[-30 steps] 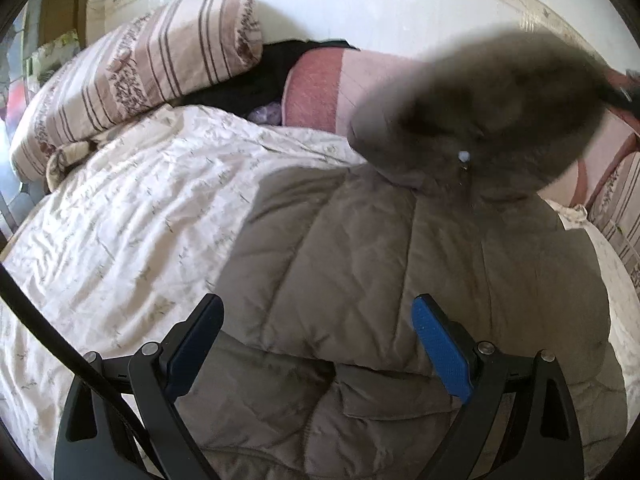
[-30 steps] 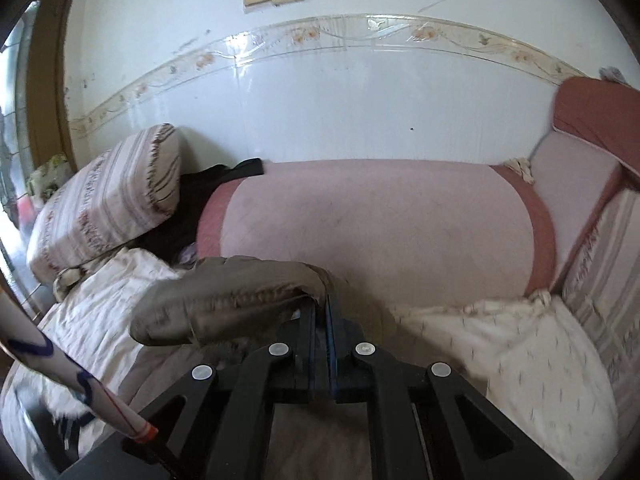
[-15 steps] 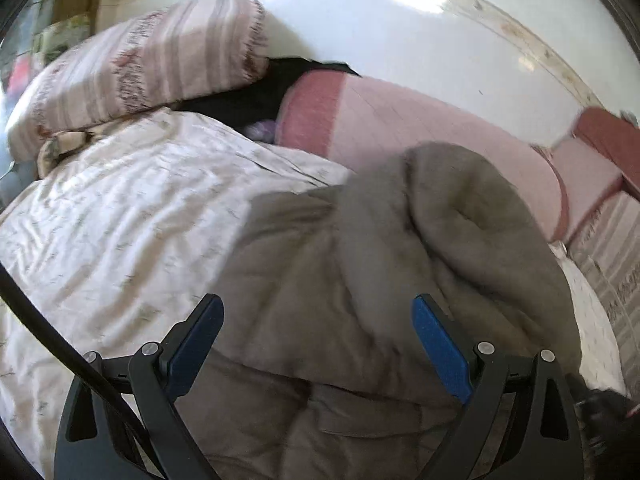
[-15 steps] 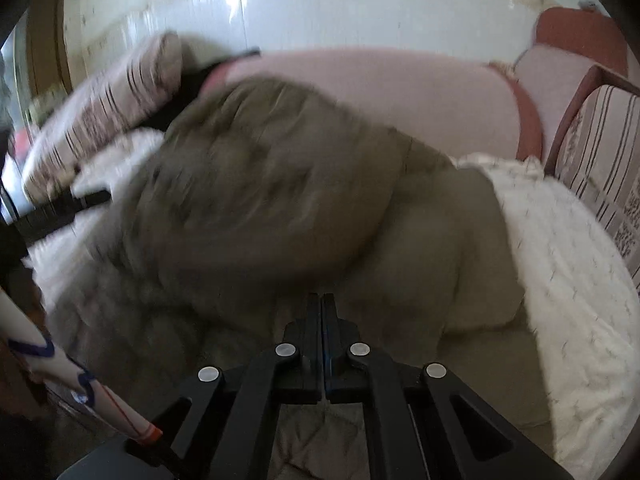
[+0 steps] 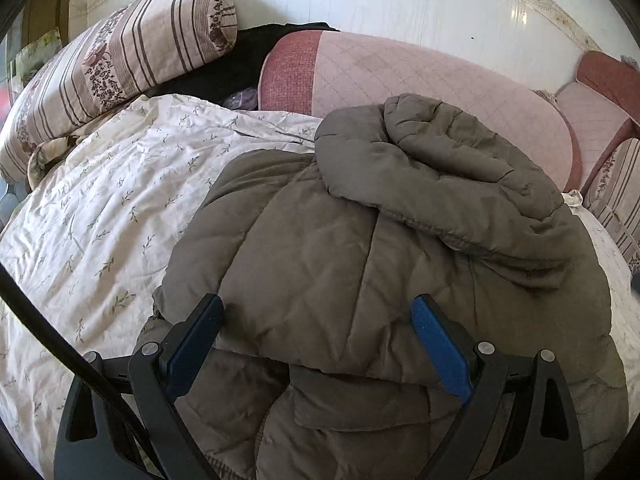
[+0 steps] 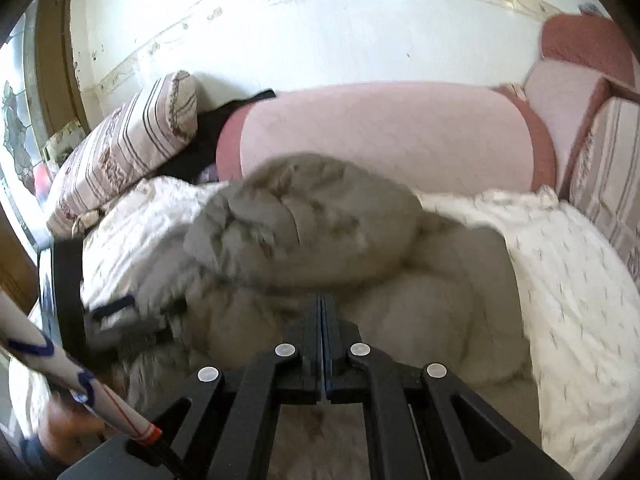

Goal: Fold large clothes

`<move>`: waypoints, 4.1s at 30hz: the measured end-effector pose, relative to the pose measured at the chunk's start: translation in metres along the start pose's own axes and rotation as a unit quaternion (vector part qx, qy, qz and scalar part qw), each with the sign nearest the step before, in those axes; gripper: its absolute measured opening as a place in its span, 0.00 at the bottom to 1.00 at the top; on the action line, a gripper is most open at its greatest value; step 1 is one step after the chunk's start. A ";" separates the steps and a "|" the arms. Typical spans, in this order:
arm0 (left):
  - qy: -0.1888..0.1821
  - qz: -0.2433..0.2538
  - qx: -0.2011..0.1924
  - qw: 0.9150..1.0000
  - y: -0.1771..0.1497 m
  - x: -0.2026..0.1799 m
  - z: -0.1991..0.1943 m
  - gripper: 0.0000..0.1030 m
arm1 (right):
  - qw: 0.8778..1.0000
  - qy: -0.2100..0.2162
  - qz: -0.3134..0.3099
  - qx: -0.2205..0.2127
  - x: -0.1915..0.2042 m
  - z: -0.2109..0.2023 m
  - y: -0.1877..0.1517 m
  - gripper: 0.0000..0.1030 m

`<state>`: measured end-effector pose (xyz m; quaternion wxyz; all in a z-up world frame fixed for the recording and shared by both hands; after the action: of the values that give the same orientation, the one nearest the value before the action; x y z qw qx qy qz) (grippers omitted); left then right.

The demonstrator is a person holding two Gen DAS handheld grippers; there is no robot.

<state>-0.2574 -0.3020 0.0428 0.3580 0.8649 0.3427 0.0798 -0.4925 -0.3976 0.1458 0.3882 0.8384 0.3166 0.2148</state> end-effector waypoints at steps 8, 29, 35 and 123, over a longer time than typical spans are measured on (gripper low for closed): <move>0.012 -0.017 -0.011 1.000 0.007 0.013 -0.004 0.92 | 0.999 0.022 0.014 0.045 0.032 0.084 0.045 0.02; 0.098 -0.053 -0.144 0.983 0.024 0.035 -0.059 0.92 | 0.993 0.075 -0.005 0.096 0.067 0.124 0.009 0.05; 0.070 -0.079 -0.162 0.981 0.030 0.046 -0.074 0.92 | 0.992 0.051 -0.019 0.113 0.073 0.132 -0.001 0.05; -0.020 -0.017 -0.160 0.987 0.022 0.008 -0.085 0.92 | 0.996 -0.011 0.040 0.077 0.026 0.113 0.019 0.14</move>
<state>-0.2725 -0.2602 0.1186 0.4995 0.7920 0.3333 0.1105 -0.3990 -0.4470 0.0954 0.3171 0.8800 0.2942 0.1961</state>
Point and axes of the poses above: each gripper's, at about its wrist camera, not at the fingertips, and z roughly the way its jaws point, x to its left, y to its top, the point moved 2 cm from there along z, roughly the way its jaws point, and after that the axes turned 4 degrees about -z, right-handed, at the moved point
